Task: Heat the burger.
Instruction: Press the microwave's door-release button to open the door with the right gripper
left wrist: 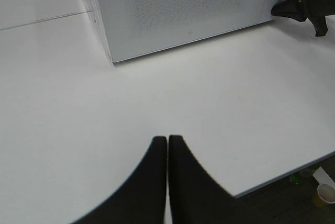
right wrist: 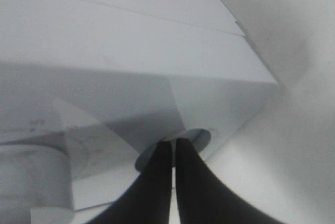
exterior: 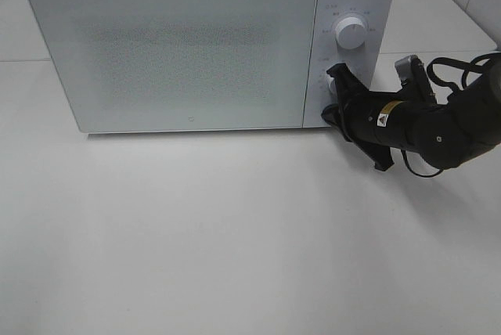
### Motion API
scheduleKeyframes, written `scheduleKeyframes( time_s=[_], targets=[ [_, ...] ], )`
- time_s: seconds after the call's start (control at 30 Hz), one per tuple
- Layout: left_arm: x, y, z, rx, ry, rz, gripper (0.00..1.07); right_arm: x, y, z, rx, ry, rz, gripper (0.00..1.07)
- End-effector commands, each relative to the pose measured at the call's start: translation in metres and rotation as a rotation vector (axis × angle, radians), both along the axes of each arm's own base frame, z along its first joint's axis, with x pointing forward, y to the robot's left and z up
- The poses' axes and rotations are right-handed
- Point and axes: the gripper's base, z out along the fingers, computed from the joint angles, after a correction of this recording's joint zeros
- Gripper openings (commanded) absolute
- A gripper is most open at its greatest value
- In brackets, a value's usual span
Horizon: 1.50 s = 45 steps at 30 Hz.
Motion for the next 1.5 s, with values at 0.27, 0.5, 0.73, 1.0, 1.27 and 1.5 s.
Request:
scheduleKeyframes(
  time_s=[0.27,0.5,0.73,1.0,1.27,1.5],
  targets=[
    [-0.002,0.000,0.000,-0.015,-0.020,-0.001,0.00,0.028,0.001,0.034,0.122,-0.209,-0.077,0.00],
    [-0.002,0.000,0.000,-0.015,-0.020,-0.001,0.00,0.031,0.000,0.044,0.184,-0.309,-0.101,0.00],
    [-0.002,0.000,0.000,-0.015,-0.020,-0.001,0.00,0.032,0.000,0.044,0.203,-0.302,-0.112,0.00],
    [-0.002,0.000,0.000,-0.015,-0.020,-0.001,0.00,0.031,0.001,0.044,0.200,-0.299,-0.103,0.00],
    [-0.002,0.000,0.000,-0.015,-0.020,-0.001,0.00,0.019,-0.001,0.045,0.113,-0.165,-0.066,0.01],
    [-0.002,0.000,0.000,-0.015,-0.020,-0.001,0.00,-0.004,-0.008,0.043,-0.042,-0.083,-0.001,0.03]
  ],
)
